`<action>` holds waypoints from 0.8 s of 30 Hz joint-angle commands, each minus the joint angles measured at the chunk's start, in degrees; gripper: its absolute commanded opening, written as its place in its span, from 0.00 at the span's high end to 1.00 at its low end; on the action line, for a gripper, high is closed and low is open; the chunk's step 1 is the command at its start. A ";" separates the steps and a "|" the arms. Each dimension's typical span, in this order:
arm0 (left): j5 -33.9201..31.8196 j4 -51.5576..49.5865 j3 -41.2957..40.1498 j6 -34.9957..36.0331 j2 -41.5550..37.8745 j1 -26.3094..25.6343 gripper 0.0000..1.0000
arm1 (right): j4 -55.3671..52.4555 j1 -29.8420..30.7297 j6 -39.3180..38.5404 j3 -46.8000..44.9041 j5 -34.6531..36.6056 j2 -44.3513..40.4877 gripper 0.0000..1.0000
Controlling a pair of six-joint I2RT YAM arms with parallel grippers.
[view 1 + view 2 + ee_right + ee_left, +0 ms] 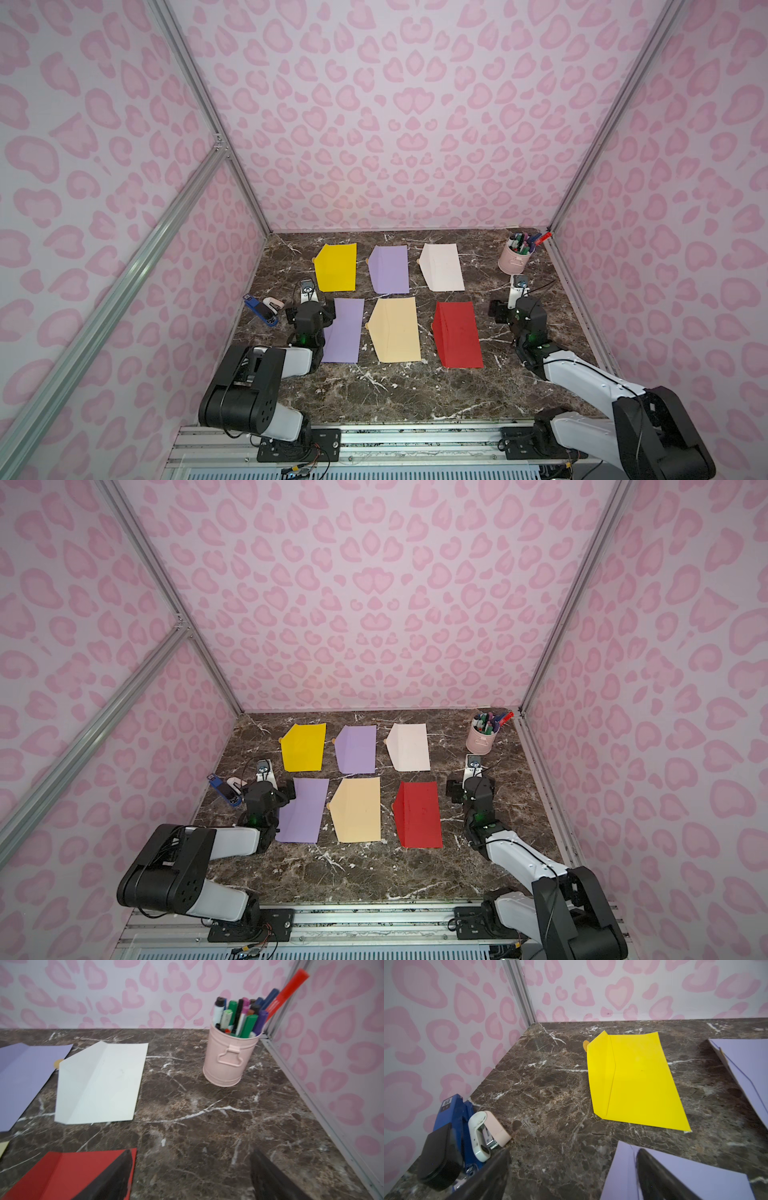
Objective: Open the envelope
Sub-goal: Reset both arms
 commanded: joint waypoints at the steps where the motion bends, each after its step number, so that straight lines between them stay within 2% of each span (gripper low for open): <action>1: 6.68 14.28 -2.82 3.22 1.49 0.21 0.05 | 8.79 -2.53 -0.78 -1.38 -0.68 -0.02 0.12; 3: 7.36 16.09 -3.70 2.95 2.19 0.36 0.06 | 10.96 -4.22 -1.46 -1.89 -0.53 0.64 0.12; 5: 6.48 22.10 -5.65 2.65 4.38 0.56 0.06 | 12.61 -5.64 -2.67 -2.40 0.10 1.61 0.13; 6: 6.72 18.85 -5.10 2.45 3.41 0.55 0.06 | 12.99 -6.11 -3.13 -2.53 0.28 2.04 0.13; 10: 6.28 20.40 -5.18 2.78 4.11 0.37 0.06 | 19.32 -8.39 -4.54 -4.61 0.85 5.87 0.14; 14: 6.31 20.19 -5.23 2.68 3.91 0.37 0.04 | 32.25 -9.18 -7.84 -7.35 0.35 12.48 0.16; 18: 6.35 20.04 -5.23 2.61 3.63 0.42 0.04 | 38.64 -10.04 -11.94 -8.60 -7.73 15.74 0.21; 19: 6.35 20.14 -5.23 2.66 3.76 0.37 0.04 | 43.27 -10.14 -12.22 -10.02 -8.82 17.40 0.21; 22: 6.44 20.03 -5.23 2.67 3.71 0.45 0.04 | 45.34 -12.23 -10.23 -11.38 -11.05 18.65 0.17; 24: 6.45 20.03 -5.23 2.66 3.71 0.46 0.04 | 50.64 -13.27 -9.39 -10.68 -11.37 23.25 0.14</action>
